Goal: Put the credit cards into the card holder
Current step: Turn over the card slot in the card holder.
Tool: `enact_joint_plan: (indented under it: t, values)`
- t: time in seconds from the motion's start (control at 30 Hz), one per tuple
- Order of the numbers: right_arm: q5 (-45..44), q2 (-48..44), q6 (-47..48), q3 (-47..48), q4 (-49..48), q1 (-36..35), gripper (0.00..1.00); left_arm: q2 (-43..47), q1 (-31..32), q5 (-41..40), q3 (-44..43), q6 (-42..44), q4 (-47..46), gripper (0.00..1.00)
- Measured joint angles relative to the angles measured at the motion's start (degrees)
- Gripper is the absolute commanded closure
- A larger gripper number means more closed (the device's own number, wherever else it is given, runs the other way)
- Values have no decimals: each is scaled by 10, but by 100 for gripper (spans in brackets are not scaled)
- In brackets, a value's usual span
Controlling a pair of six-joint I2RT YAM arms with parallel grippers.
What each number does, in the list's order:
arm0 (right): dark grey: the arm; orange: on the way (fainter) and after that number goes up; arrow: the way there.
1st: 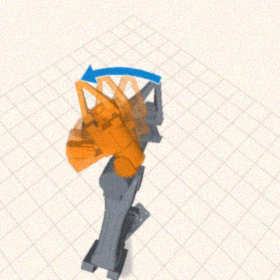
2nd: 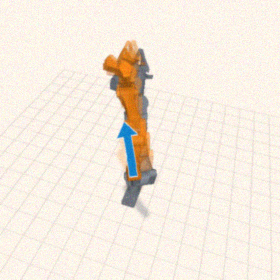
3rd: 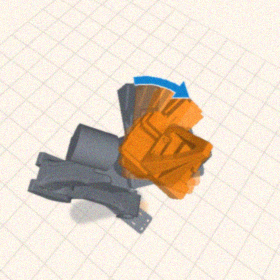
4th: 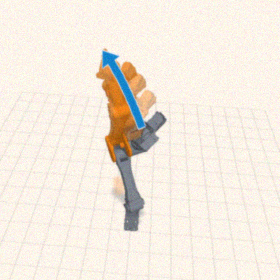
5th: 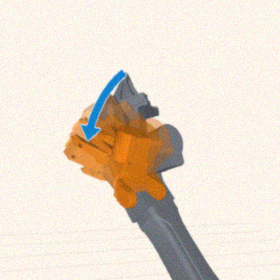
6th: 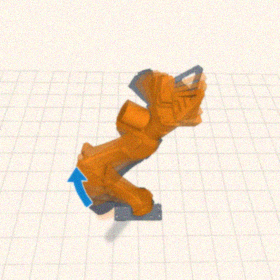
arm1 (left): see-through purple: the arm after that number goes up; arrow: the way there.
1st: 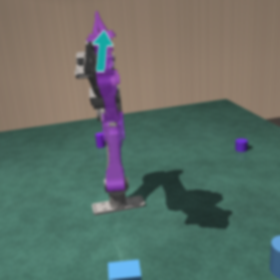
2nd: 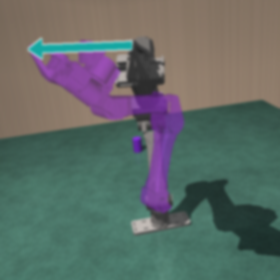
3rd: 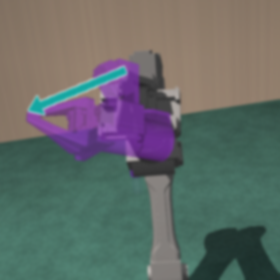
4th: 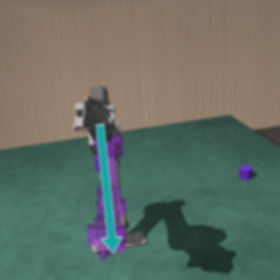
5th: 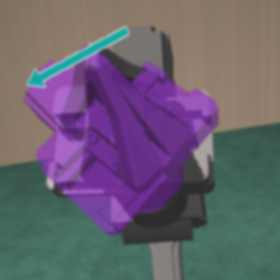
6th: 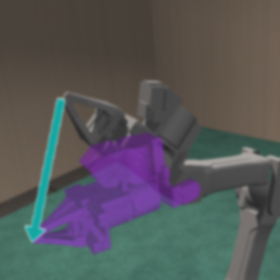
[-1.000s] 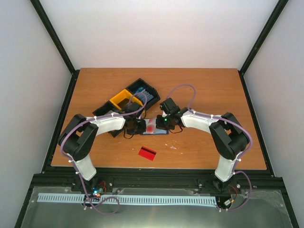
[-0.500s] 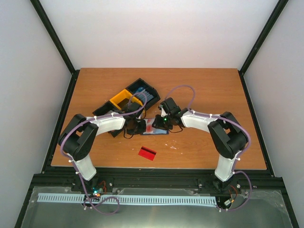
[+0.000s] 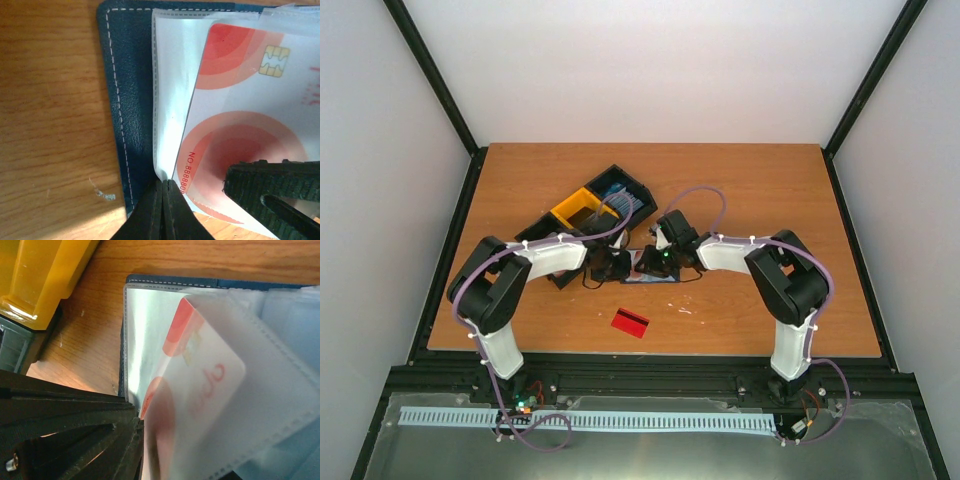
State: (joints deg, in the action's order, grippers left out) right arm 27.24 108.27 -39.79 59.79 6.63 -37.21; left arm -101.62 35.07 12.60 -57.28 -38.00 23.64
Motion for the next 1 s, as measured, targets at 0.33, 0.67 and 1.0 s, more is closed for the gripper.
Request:
enact_joint_plan:
  t: [0.33, 0.67, 1.0]
  values:
    - [-19, -15, 21, 8, 41, 4, 97, 0, 0, -4, 0, 0, 0, 99]
    - [-5, -31, 86, 21, 148, 61, 97, -3, 0, -4, 0, 0, -15, 99]
    - [14, -16, 167, 76, 247, 77, 93, -8, 1, 7, 0, 0, -28, 99]
